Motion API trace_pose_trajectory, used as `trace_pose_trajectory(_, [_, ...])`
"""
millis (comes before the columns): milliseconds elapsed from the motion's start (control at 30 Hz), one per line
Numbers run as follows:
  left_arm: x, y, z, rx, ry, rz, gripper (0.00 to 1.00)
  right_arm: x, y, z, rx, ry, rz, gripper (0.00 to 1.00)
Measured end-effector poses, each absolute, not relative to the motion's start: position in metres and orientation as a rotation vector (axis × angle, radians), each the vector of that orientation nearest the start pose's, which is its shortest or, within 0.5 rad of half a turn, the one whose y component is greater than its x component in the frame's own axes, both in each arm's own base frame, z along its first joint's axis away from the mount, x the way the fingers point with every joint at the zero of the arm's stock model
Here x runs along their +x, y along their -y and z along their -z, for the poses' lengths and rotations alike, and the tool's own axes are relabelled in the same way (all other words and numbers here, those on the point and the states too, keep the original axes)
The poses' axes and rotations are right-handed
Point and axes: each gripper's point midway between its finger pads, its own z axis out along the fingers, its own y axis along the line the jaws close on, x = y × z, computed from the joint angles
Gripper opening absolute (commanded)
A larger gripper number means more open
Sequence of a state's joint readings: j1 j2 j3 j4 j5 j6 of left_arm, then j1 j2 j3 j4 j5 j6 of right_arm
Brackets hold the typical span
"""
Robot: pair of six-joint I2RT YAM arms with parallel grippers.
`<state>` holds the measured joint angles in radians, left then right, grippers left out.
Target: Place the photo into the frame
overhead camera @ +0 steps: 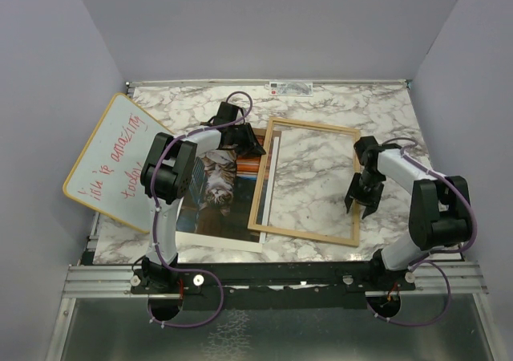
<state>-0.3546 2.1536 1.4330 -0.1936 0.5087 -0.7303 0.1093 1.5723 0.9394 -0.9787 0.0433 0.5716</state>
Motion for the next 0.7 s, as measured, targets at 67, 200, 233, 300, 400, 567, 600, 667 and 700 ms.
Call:
trace_pose_trajectory(67, [0.426, 0.275, -0.029, -0.261, -2.64, 1.051, 0.28, 0.194, -0.036, -0.029, 0.737, -3.114, 0.109, 0.41])
trace_pose_trajectory(200, [0.426, 0.275, -0.029, -0.26, -2.642, 1.05, 0.28, 0.183, -0.034, -0.027, 0.744, -3.145, 0.136, 0.38])
trace_pose_trajectory(233, [0.426, 0.275, -0.029, -0.258, -2.642, 1.049, 0.28, 0.182, -0.034, -0.026, 0.744, -3.148, 0.139, 0.38])
trace_pose_trajectory(300, [0.426, 0.275, -0.029, -0.257, -2.643, 1.049, 0.28, 0.179, -0.034, -0.025, 0.744, -3.155, 0.144, 0.38])
trace_pose_trajectory(400, [0.427, 0.275, -0.029, -0.255, -2.643, 1.049, 0.28, 0.176, -0.033, -0.024, 0.745, -3.162, 0.15, 0.39])
trace_pose_trajectory(567, [0.428, 0.275, -0.03, -0.254, -2.644, 1.049, 0.28, 0.174, -0.033, -0.021, 0.745, -3.167, 0.152, 0.44])
trace_pose_trajectory(600, [0.428, 0.275, -0.03, -0.254, -2.645, 1.05, 0.28, 0.174, -0.033, -0.021, 0.744, -3.17, 0.154, 0.45])
trace_pose_trajectory(667, [0.428, 0.275, -0.03, -0.255, -2.648, 1.051, 0.28, 0.173, -0.033, -0.02, 0.74, -3.177, 0.157, 0.45])
trace_pose_trajectory(700, [0.428, 0.276, -0.03, -0.256, -2.649, 1.051, 0.28, 0.173, -0.033, -0.02, 0.738, -3.18, 0.158, 0.45])
